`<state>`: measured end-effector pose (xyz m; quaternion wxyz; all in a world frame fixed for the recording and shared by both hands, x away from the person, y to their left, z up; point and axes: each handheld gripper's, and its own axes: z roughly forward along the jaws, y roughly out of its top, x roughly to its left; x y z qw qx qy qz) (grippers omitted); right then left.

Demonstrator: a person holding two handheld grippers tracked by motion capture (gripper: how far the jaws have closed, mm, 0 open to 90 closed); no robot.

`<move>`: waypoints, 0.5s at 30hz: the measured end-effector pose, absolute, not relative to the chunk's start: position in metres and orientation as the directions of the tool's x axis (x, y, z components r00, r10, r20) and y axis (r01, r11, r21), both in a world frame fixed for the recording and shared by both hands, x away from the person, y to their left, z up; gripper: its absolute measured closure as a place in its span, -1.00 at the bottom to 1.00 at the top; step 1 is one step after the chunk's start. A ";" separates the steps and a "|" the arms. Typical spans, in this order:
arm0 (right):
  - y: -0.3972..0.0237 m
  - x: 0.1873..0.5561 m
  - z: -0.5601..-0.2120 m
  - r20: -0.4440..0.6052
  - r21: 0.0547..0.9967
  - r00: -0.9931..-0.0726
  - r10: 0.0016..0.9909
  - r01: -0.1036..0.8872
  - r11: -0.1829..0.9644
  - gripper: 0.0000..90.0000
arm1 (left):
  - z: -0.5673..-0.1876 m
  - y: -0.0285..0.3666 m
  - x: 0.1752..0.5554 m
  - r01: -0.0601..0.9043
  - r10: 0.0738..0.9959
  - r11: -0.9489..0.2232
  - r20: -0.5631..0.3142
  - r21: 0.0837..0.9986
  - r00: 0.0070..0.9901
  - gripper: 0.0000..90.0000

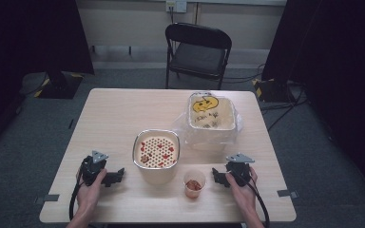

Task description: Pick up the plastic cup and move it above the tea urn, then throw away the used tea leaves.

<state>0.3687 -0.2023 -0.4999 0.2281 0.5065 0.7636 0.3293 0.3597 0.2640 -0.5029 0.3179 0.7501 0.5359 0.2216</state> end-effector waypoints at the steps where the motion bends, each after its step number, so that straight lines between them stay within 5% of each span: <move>1: -0.203 0.369 -0.500 -0.015 0.734 -0.386 0.922 0.622 0.273 -0.70 | -0.503 0.264 0.360 0.663 0.945 -0.224 -0.008 0.714 0.327 -1.00; 15: -0.200 0.351 -0.485 0.084 0.715 -0.516 0.852 0.627 0.309 -0.67 | -0.503 0.264 0.360 0.662 0.945 -0.225 -0.005 0.715 0.326 -1.00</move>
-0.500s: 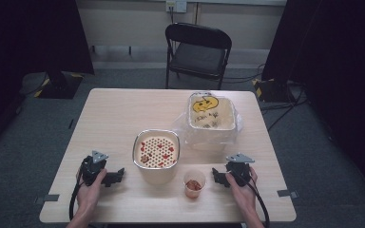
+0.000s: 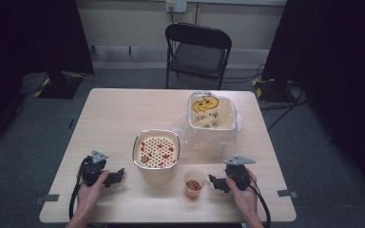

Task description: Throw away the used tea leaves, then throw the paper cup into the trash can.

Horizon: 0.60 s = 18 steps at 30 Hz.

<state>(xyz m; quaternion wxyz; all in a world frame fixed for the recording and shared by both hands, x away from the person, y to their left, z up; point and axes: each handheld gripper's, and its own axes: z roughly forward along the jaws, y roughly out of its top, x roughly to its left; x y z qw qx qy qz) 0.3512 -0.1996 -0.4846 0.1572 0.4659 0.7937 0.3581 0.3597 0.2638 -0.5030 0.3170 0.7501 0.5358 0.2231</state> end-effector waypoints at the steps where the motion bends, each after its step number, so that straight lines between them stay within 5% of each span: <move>1: -0.201 0.345 -0.482 0.083 0.718 -0.527 0.846 0.620 0.317 -0.66 | -0.503 0.264 0.360 0.662 0.945 -0.224 -0.006 0.715 0.326 -1.00; 18: -0.196 0.295 -0.474 0.127 0.712 -0.650 0.749 0.586 0.387 -0.61 | -0.503 0.264 0.360 0.662 0.945 -0.225 -0.005 0.715 0.326 -1.00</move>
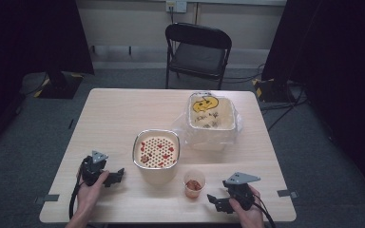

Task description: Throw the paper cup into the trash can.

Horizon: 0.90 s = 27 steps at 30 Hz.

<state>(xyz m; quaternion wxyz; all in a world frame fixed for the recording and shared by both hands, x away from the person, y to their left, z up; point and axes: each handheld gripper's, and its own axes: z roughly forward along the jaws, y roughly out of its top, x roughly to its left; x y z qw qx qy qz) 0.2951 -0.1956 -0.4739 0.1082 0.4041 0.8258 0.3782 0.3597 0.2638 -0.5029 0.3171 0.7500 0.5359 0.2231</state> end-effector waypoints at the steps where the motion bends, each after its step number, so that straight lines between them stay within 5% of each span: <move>1: -0.193 0.294 -0.474 0.126 0.713 -0.657 0.743 0.581 0.393 -0.61 | -0.503 0.264 0.360 0.662 0.945 -0.225 -0.005 0.715 0.326 -1.00; 14: -0.162 0.294 -0.472 0.149 0.740 -0.730 0.667 0.530 0.414 -0.65 | -0.503 0.264 0.360 0.662 0.945 -0.224 -0.005 0.715 0.326 -1.00; 27: -0.131 0.311 -0.469 0.133 0.785 -0.759 0.638 0.474 0.399 -0.48 | -0.503 0.264 0.360 0.662 0.945 -0.226 -0.004 0.714 0.327 -1.00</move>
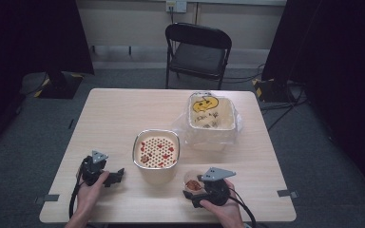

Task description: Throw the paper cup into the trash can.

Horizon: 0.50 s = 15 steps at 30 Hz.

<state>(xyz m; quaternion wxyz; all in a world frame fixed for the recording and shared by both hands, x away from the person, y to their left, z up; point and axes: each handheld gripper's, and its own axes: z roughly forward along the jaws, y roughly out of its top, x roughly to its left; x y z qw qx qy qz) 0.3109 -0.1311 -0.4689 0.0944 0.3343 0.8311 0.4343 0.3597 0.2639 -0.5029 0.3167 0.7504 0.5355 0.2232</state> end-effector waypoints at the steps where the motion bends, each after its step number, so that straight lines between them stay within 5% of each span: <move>1: -0.131 0.311 -0.469 0.133 0.785 -0.759 0.638 0.474 0.399 -0.48 | -0.503 0.264 0.360 0.662 0.945 -0.226 -0.004 0.714 0.327 -1.00; 15: -0.130 0.319 -0.474 0.142 0.792 -0.748 0.649 0.479 0.379 -0.15 | -0.503 0.264 0.360 0.662 0.945 -0.226 -0.005 0.714 0.327 -1.00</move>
